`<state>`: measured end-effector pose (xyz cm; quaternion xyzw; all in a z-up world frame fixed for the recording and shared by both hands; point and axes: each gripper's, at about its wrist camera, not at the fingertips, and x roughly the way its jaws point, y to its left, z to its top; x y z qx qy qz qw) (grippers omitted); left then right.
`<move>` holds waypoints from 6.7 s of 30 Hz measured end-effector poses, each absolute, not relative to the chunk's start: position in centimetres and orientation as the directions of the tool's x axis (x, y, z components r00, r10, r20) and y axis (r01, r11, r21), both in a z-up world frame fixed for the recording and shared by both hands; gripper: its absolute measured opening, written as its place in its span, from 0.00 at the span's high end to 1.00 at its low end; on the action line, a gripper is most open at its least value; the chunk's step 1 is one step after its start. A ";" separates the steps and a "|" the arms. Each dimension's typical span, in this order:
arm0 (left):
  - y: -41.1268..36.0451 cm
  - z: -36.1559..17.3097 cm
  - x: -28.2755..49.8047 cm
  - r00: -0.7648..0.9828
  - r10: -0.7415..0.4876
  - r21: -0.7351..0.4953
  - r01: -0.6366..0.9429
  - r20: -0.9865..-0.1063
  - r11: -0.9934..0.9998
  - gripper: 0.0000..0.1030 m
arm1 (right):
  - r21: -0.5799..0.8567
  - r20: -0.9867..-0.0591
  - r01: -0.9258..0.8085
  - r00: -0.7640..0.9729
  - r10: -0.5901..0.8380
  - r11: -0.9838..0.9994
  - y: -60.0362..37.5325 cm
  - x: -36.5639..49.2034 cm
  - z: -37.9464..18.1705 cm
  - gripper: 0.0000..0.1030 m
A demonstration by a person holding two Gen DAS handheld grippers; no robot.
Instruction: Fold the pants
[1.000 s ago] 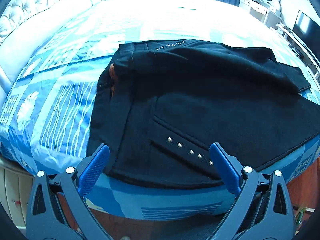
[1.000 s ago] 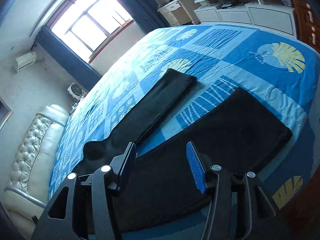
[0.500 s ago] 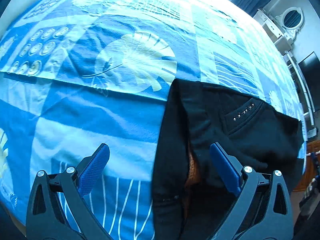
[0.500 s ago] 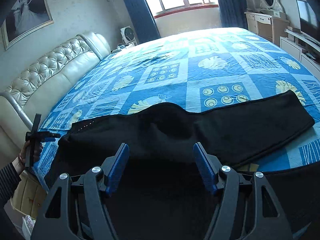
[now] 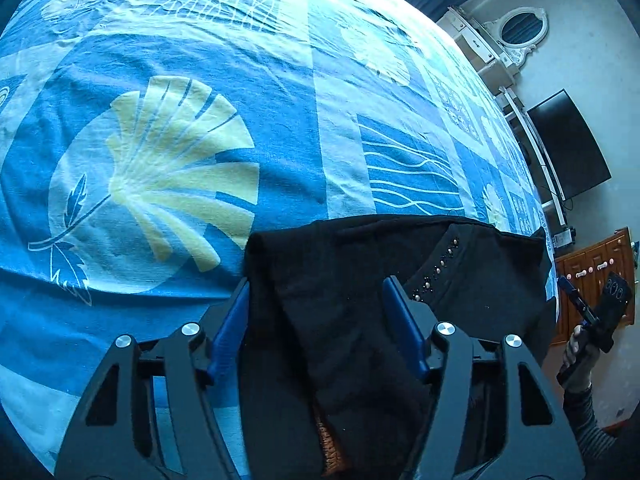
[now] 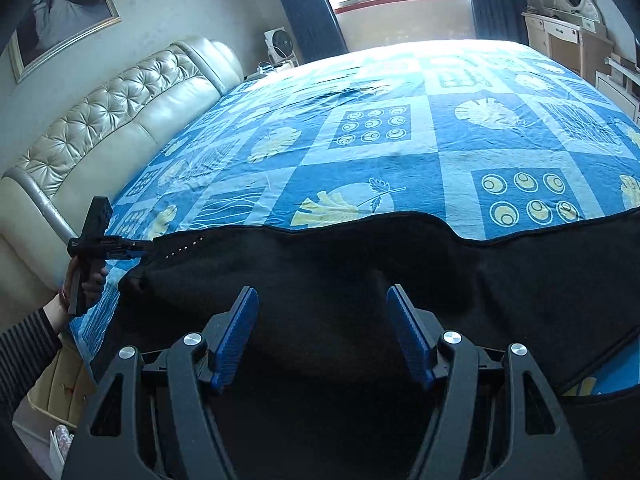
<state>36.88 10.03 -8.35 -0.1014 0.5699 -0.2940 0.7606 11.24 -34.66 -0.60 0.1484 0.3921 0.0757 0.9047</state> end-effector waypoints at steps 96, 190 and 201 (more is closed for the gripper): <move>16.1 -7.4 11.3 0.412 -0.585 -0.664 -0.069 -0.699 0.745 0.85 | 0.764 -0.566 0.217 0.679 0.468 0.608 -26.3 -3.2 -7.7 0.93; 5.8 -6.0 8.6 0.493 -0.179 -0.167 0.069 -0.851 0.984 0.16 | 0.622 -0.646 0.557 0.762 -0.041 0.550 -70.6 -17.0 -4.3 0.66; 5.4 -6.1 8.9 0.493 -0.153 -0.150 0.046 -0.857 0.988 0.12 | 0.565 -0.732 0.563 0.679 0.051 0.604 -73.9 -11.8 -7.1 0.58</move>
